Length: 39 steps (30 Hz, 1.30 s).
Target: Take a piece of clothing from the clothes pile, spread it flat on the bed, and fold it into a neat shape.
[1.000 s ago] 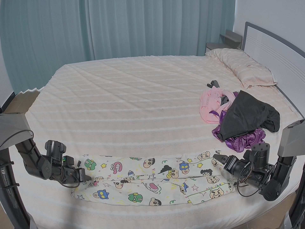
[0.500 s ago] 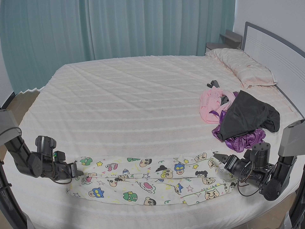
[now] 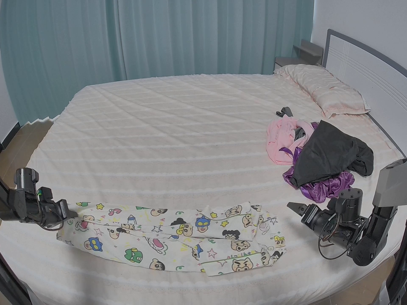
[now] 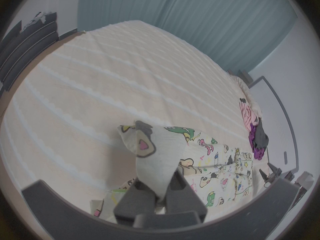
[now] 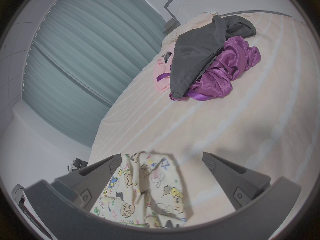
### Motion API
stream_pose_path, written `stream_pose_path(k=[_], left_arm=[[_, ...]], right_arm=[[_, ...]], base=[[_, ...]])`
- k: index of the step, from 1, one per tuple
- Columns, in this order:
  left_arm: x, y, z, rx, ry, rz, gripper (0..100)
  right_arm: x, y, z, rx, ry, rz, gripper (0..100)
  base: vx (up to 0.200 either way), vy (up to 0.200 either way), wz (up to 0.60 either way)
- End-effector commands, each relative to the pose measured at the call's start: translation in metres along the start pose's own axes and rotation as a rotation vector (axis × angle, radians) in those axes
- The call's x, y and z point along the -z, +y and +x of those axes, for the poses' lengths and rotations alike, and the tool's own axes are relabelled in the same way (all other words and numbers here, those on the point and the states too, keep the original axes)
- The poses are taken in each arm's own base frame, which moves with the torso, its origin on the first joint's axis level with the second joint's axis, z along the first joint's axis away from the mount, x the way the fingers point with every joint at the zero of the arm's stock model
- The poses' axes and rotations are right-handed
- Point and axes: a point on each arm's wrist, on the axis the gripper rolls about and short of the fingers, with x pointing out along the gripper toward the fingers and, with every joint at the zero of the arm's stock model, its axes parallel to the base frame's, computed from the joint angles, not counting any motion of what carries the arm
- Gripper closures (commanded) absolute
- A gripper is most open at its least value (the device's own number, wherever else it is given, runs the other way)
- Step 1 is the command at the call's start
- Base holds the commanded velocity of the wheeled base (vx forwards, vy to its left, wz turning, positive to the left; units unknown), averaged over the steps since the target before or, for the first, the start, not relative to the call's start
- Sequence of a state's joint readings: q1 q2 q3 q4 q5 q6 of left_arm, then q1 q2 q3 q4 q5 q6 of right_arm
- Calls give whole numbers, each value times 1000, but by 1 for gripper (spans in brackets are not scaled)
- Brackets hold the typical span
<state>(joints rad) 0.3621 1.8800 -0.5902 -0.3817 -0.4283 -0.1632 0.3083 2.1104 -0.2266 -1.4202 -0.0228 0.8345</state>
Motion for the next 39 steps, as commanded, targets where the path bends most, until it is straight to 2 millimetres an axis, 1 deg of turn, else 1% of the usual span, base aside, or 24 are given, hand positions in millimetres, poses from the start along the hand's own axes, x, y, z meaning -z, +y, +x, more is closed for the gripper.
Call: stream_pose_path(k=[1,3,5,6,7,8,11,12,14,17,21,22,23,26,27,28,30,31,33,34,35,37,38,39], left_arm=[[-28,30,-27,-40,-90,-49,100],[-36,43,-38,-33,-110,-71,100],[-36,44,-39,-33,-112,-72,100],[-49,57,-52,-48,-144,-105,100],[-51,59,-55,-52,-149,-110,100],[-56,62,-62,-64,-161,-123,100],[-60,61,-69,-69,-162,-128,100],[-60,56,-75,-71,-158,-130,100],[-57,47,-77,-65,-142,-120,100],[-53,24,-72,-56,-104,-81,100],[-35,-22,-65,-63,-49,-8,100],[-33,-28,-65,-57,-48,-3,100],[-25,-49,-64,-42,-34,8,100],[-11,-86,-60,-34,-20,39,100],[-10,-87,-60,-37,-19,41,100],[2,-107,-55,-60,-10,74,100],[14,-130,-50,-68,0,96,100],[19,-137,-49,-65,3,101,100],[36,-169,-45,-27,15,114,100],[38,-171,-45,-25,16,115,100],[51,-191,-39,-4,22,136,100],[54,-193,-36,-4,26,141,100],[82,-219,-10,-24,38,191,100],[90,-227,-2,-27,30,201,100]], right_arm=[[0,0,0,1,-1,1,0],[0,0,0,1,-1,1,0],[0,0,0,1,-1,1,0],[0,-1,0,3,-1,1,0],[0,-1,0,3,-1,1,0],[-1,-1,1,4,-4,3,0],[-3,-2,1,5,-11,6,0],[-3,-2,1,7,-13,5,0],[-3,-2,1,8,-11,5,0],[-3,-2,1,6,-12,5,0],[-3,-2,0,7,-10,5,0],[-3,-2,0,8,-12,5,0],[-3,-2,0,8,-12,5,0],[-3,-2,0,8,-12,5,0],[-3,-2,0,8,-12,5,0],[-3,-2,0,7,-13,5,0],[-3,-2,0,8,-14,5,0],[-3,-2,0,7,-13,3,0],[-3,-2,0,8,-12,3,0],[-3,-2,0,7,-10,3,0],[-3,-2,0,6,-9,1,0],[-3,-2,0,5,-11,1,0],[-2,-2,1,9,-5,0,0],[-1,-3,0,10,-4,0,0]], base=[[0,0,0],[0,0,0],[0,0,0],[0,0,0],[0,0,0],[0,0,0],[0,0,0],[0,0,0],[0,0,0],[0,0,0],[0,0,0],[0,0,0],[0,0,0],[0,0,0],[0,0,0],[0,0,0],[0,0,0],[0,0,0],[0,0,0],[0,0,0],[0,0,0],[0,0,0],[0,0,0],[0,0,0]])
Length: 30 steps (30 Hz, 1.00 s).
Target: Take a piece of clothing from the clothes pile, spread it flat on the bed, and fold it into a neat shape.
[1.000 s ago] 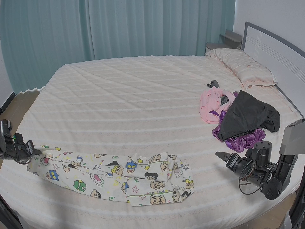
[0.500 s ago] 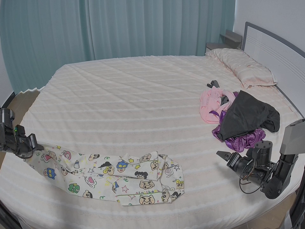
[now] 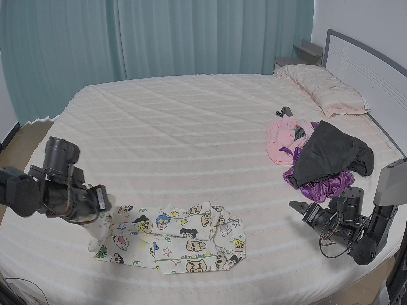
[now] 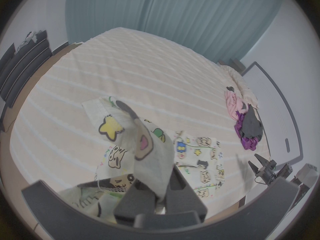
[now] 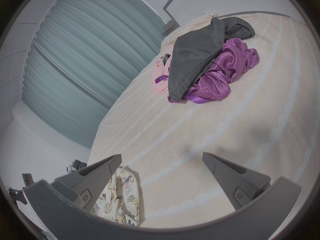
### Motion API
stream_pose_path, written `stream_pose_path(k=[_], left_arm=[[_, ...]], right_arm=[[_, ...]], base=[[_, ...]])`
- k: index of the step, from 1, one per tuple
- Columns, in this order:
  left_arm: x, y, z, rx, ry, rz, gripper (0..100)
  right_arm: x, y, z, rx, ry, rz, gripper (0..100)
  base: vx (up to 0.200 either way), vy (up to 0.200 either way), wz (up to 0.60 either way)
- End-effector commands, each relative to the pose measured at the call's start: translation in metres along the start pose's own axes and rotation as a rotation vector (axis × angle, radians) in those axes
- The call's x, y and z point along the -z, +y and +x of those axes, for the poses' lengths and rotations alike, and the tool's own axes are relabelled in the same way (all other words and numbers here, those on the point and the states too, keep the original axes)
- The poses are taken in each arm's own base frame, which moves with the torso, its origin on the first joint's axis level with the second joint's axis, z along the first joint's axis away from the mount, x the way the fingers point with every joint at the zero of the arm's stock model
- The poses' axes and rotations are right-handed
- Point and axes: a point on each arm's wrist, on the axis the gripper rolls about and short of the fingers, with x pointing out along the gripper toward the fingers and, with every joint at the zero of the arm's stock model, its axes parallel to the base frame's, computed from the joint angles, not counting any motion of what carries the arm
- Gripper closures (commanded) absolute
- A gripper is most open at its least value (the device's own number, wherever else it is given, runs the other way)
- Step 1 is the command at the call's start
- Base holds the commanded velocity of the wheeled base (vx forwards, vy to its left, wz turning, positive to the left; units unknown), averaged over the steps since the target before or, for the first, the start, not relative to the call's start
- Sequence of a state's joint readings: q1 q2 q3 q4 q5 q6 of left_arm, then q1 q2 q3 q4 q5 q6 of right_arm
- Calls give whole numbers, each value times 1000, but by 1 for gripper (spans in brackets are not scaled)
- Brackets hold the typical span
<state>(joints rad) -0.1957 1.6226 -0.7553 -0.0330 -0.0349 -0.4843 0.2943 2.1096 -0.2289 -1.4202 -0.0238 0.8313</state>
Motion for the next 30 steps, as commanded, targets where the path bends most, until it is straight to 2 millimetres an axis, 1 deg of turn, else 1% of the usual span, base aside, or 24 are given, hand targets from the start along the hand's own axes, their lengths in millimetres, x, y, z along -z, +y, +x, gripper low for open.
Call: stream_pose_path(k=[1,2,3,7,8,10,11,15,18,21,22,24,27,28,30], left_arm=[[67,-91,42,13,1,98,100],[69,-92,43,15,2,102,100],[83,-107,53,44,14,128,100],[104,-137,61,102,41,199,100],[110,-142,63,112,51,215,100],[110,-142,63,112,51,215,100],[118,-154,64,135,58,239,100],[123,-167,66,164,59,209,100],[127,-170,65,173,63,195,100],[127,-171,67,177,58,193,100],[126,-175,70,210,40,177,100],[126,-177,73,219,31,173,100],[123,-182,73,239,14,156,100],[121,-186,70,253,6,139,0],[123,-189,68,263,8,135,0]], right_arm=[[3,-1,0,4,11,-4,0],[3,-1,0,4,11,-4,0],[3,-1,0,3,14,-5,0],[3,-1,0,4,14,-4,0],[3,0,-1,2,13,-4,0],[3,0,-1,2,13,-4,0],[4,-1,0,5,17,-6,0],[5,-1,1,7,21,-5,0],[5,-1,1,6,22,-6,0],[5,-1,1,6,22,-6,0],[6,-1,1,8,23,-6,0],[6,-1,1,9,24,-6,0],[6,-1,1,8,25,-6,0],[6,-1,1,8,27,-7,0],[7,-1,1,5,30,-9,0]], base=[[0,0,0],[0,0,0],[0,0,0],[0,0,0],[0,0,0],[0,0,0],[0,0,0],[0,0,0],[0,0,0],[0,0,0],[0,0,0],[0,0,0],[0,0,0],[0,0,0],[0,0,0]])
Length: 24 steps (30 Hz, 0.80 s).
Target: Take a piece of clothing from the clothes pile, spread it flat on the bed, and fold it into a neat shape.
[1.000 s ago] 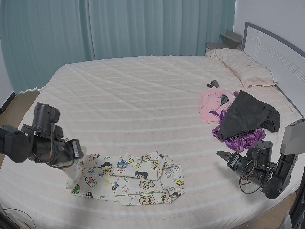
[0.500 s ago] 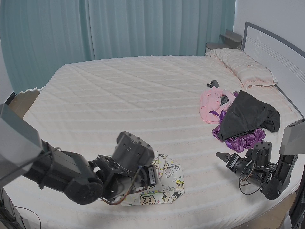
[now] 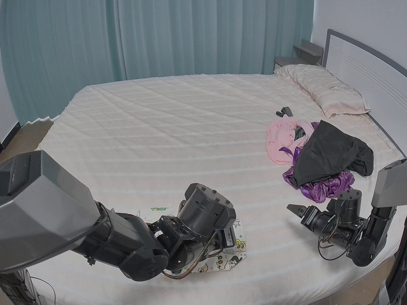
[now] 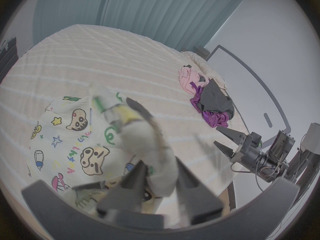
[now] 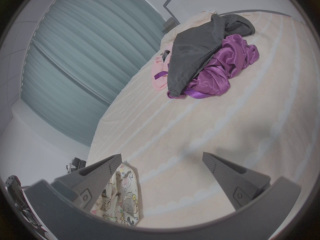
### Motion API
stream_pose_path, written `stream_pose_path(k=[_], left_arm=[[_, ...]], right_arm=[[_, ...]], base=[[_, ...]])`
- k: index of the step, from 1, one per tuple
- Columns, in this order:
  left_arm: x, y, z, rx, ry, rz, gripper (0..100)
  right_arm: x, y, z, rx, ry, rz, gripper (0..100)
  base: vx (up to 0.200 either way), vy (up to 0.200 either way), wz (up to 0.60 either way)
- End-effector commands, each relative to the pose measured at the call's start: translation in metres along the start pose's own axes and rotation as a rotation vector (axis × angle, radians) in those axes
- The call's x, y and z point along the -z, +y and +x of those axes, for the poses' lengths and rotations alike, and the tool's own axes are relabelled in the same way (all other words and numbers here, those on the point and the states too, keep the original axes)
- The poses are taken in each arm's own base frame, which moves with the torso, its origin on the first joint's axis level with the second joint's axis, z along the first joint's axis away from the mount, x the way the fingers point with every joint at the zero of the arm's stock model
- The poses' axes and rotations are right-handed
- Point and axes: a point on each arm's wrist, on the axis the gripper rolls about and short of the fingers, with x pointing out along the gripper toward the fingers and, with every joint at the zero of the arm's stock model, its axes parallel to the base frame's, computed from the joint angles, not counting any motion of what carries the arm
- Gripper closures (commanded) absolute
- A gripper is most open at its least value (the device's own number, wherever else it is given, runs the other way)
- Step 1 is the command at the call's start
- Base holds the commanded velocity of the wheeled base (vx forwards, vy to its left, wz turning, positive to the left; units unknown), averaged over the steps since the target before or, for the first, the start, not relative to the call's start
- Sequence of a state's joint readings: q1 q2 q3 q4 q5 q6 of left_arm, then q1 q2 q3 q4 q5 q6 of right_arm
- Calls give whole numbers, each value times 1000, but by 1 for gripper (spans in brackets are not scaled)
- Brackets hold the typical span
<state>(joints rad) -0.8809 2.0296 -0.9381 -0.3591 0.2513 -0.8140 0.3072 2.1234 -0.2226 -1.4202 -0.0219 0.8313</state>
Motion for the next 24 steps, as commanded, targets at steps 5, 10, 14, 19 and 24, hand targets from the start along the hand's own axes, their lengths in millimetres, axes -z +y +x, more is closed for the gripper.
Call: stream_pose_path(k=[5,10,14,19,24], left_arm=[[-7,-16,-5,72,-57,-22,0],[-17,-20,-15,91,-147,-50,0],[-22,-13,-38,101,-163,-61,0],[-27,34,-64,46,-147,-105,0],[-23,90,-87,-2,-90,-244,0]], right_arm=[[2,1,1,-2,8,-2,0],[4,-1,1,7,16,-2,0],[4,-2,1,9,17,-4,0],[5,-2,0,8,22,-4,0],[10,1,-1,1,39,-10,0]], base=[[0,0,0],[0,0,0],[0,0,0],[0,0,0],[0,0,0]])
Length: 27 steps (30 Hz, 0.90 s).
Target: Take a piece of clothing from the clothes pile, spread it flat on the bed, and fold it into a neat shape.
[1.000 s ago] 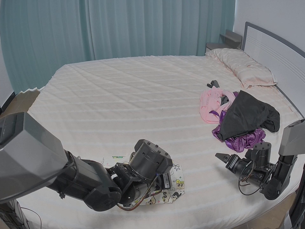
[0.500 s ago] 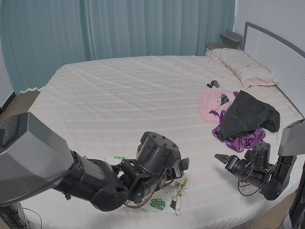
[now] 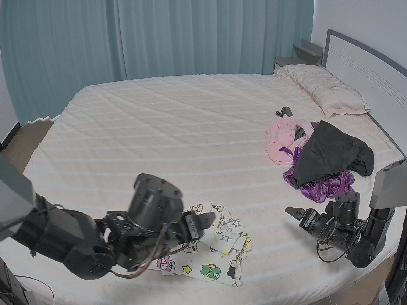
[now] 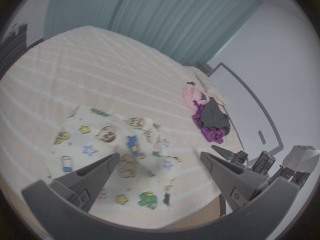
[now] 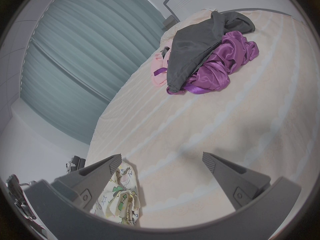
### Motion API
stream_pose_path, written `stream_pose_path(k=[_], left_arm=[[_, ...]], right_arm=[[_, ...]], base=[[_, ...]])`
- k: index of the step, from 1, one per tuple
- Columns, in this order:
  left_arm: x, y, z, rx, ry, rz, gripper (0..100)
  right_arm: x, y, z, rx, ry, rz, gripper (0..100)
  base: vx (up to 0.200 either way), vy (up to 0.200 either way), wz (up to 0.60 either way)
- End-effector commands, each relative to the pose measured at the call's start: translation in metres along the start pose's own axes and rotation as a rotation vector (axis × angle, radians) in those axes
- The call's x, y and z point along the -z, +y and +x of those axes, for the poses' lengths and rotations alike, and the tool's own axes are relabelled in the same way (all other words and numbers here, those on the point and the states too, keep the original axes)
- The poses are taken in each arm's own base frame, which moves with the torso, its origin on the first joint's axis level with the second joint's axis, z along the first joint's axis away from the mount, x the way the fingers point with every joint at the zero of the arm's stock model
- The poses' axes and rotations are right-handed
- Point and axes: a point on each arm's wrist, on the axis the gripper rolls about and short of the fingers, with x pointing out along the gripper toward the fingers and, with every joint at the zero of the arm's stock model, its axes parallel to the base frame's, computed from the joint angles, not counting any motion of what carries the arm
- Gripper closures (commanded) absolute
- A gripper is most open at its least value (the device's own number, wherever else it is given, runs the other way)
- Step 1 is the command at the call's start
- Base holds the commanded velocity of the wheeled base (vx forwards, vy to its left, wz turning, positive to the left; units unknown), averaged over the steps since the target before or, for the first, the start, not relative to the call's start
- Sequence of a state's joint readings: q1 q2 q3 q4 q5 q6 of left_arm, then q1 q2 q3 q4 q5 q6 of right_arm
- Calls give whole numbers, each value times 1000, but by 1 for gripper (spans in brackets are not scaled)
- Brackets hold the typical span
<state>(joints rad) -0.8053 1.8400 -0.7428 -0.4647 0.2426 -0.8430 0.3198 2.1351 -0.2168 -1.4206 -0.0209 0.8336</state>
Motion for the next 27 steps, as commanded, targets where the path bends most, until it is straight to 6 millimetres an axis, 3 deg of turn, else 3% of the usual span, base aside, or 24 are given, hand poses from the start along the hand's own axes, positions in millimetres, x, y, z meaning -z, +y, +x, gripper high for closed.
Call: stream_pose_path(k=[1,4,8,16,25,27], left_arm=[[-12,66,-46,-55,13,-176,0],[-5,92,-58,-72,27,-231,0],[9,106,-64,-76,38,-284,0],[3,110,-53,-40,6,-370,0],[4,117,-48,-27,50,-396,0],[8,119,-50,-38,64,-411,0]], right_arm=[[6,3,-2,-9,23,-8,0],[8,6,-3,-22,28,-11,0],[10,6,-3,-21,38,-14,0],[17,9,-3,-31,65,-27,0],[21,8,-3,-23,83,-30,0],[24,5,-2,-9,93,-32,0]], base=[[0,0,0],[0,0,0],[0,0,0],[0,0,0],[-200,0,0],[0,0,0]])
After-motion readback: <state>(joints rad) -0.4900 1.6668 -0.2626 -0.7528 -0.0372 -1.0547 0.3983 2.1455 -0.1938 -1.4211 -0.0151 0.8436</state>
